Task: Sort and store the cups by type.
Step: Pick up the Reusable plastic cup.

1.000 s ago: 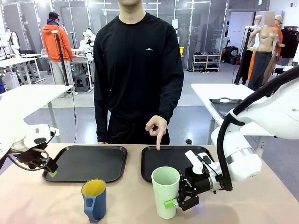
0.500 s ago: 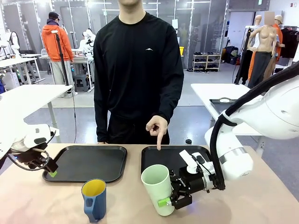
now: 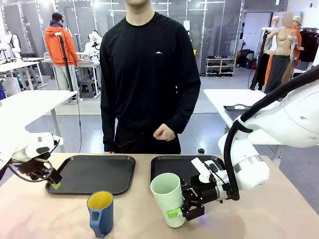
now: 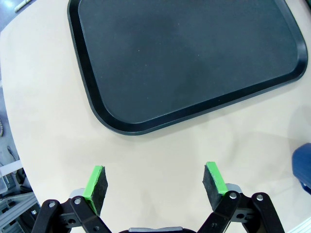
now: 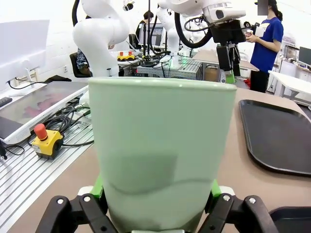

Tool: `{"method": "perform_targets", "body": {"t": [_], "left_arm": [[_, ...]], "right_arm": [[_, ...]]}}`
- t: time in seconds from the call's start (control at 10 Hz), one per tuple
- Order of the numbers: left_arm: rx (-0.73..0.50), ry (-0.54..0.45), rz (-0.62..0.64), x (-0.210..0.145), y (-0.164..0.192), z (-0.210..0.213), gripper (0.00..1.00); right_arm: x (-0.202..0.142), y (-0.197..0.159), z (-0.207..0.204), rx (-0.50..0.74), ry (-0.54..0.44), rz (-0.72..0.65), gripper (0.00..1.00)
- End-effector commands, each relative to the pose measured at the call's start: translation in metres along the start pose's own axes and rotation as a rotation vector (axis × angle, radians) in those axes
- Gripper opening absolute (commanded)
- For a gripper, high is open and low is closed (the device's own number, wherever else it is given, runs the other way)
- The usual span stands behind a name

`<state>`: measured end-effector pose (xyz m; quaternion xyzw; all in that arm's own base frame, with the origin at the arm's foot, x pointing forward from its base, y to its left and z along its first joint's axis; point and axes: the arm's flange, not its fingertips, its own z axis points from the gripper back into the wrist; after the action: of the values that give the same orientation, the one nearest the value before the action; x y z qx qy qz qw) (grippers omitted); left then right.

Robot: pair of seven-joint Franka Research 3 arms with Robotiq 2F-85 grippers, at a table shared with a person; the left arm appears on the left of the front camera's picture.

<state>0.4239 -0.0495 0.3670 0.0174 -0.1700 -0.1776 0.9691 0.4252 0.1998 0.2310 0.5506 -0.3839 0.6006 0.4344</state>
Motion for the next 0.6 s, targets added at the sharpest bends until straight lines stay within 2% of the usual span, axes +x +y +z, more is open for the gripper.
{"method": "perform_targets", "body": {"t": [0.0, 0.3, 0.5], "left_arm": [[0.004, 0.002, -0.002, 0.0, 0.001, 0.001, 1.0], [0.004, 0.002, -0.002, 0.0, 0.001, 0.001, 1.0], [0.004, 0.002, -0.002, 0.0, 0.001, 0.001, 1.0]], "right_arm": [[-0.016, 0.037, -0.003, -0.023, -0.032, 0.104, 0.46], [0.025, 0.059, 0.007, -0.066, -0.089, 0.188, 0.46], [0.039, 0.07, 0.012, -0.097, -0.163, 0.203, 0.46]]}}
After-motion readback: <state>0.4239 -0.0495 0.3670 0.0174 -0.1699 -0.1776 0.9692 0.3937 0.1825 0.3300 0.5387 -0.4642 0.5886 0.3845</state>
